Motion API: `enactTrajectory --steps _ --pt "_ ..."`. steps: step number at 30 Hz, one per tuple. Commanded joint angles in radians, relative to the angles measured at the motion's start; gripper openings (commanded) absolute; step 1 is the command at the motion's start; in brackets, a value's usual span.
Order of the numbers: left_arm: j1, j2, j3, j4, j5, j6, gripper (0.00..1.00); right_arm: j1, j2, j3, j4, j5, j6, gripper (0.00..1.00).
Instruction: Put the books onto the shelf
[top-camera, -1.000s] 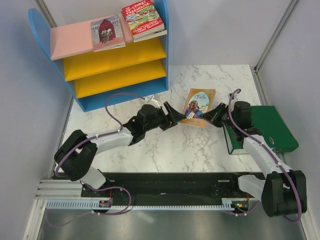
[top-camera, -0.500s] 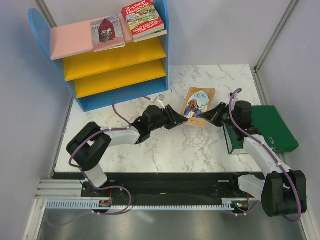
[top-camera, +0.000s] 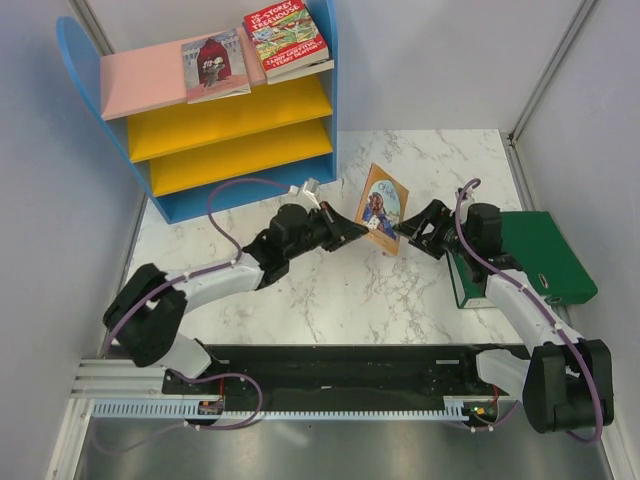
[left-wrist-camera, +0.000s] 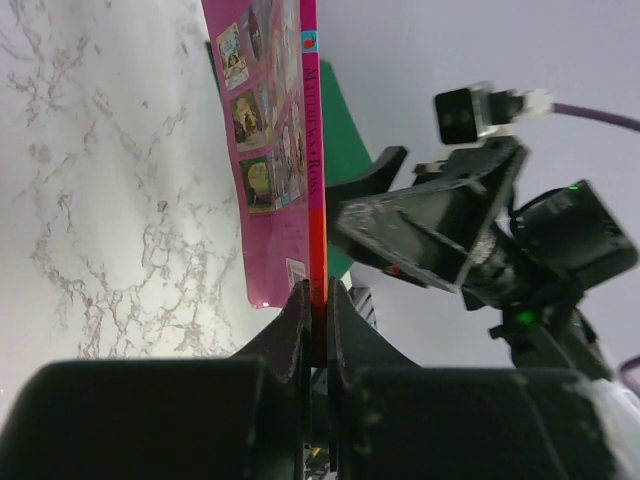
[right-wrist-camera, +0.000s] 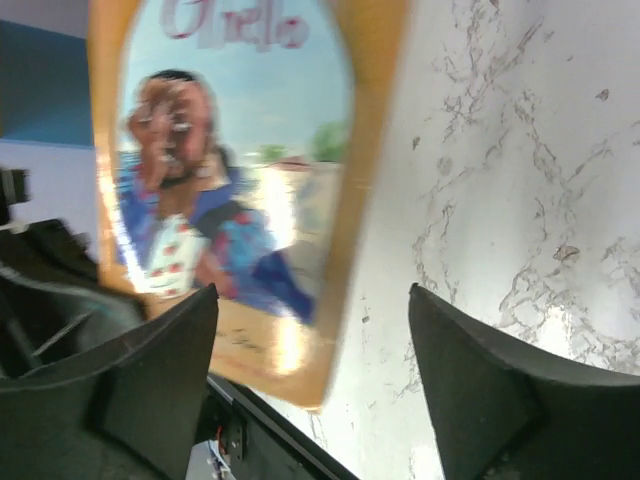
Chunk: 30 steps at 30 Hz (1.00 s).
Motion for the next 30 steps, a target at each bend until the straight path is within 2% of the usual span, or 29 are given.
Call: enactTrajectory --steps 1,4,5,7,8,9,14,16,18,24,27,30 --pt "0.060 -0.207 0.070 -0.184 -0.043 0.100 0.02 0.004 -0.056 -0.026 -0.003 0.056 -0.030 0.90" --pt "0.131 -0.288 0.171 -0.292 0.019 0.150 0.02 0.004 -0.058 -0.052 -0.005 0.077 -0.042 0.92" --pt "0.146 -0.302 0.207 -0.376 0.036 0.169 0.02 0.004 -0.052 -0.064 -0.003 0.077 -0.044 0.92" --pt "0.178 -0.318 0.354 -0.480 0.082 0.247 0.02 0.004 -0.032 -0.084 0.012 0.076 -0.042 0.92" --pt "0.191 -0.321 0.409 -0.583 0.096 0.268 0.02 0.004 -0.027 -0.110 0.023 0.074 -0.041 0.93" --pt "0.205 -0.319 0.519 -0.631 0.140 0.300 0.02 0.004 -0.021 -0.127 0.055 0.073 -0.038 0.93" --pt "0.309 -0.310 0.826 -0.830 0.205 0.345 0.02 0.008 0.037 -0.249 0.182 0.085 -0.036 0.94" --pt "0.368 -0.290 0.969 -0.904 0.213 0.345 0.02 0.011 0.081 -0.250 0.218 0.065 -0.029 0.94" --pt "0.415 -0.263 1.084 -0.944 0.239 0.321 0.02 0.036 0.094 -0.231 0.215 0.082 -0.038 0.94" --pt "0.631 -0.155 1.270 -0.949 0.392 0.178 0.02 0.070 0.108 -0.224 0.207 0.106 -0.045 0.95" --pt "0.734 -0.086 1.282 -0.872 0.508 0.046 0.02 0.074 0.109 -0.227 0.207 0.109 -0.047 0.96" --pt "0.821 -0.026 1.282 -0.791 0.565 -0.049 0.02 0.074 0.114 -0.228 0.210 0.108 -0.045 0.96"
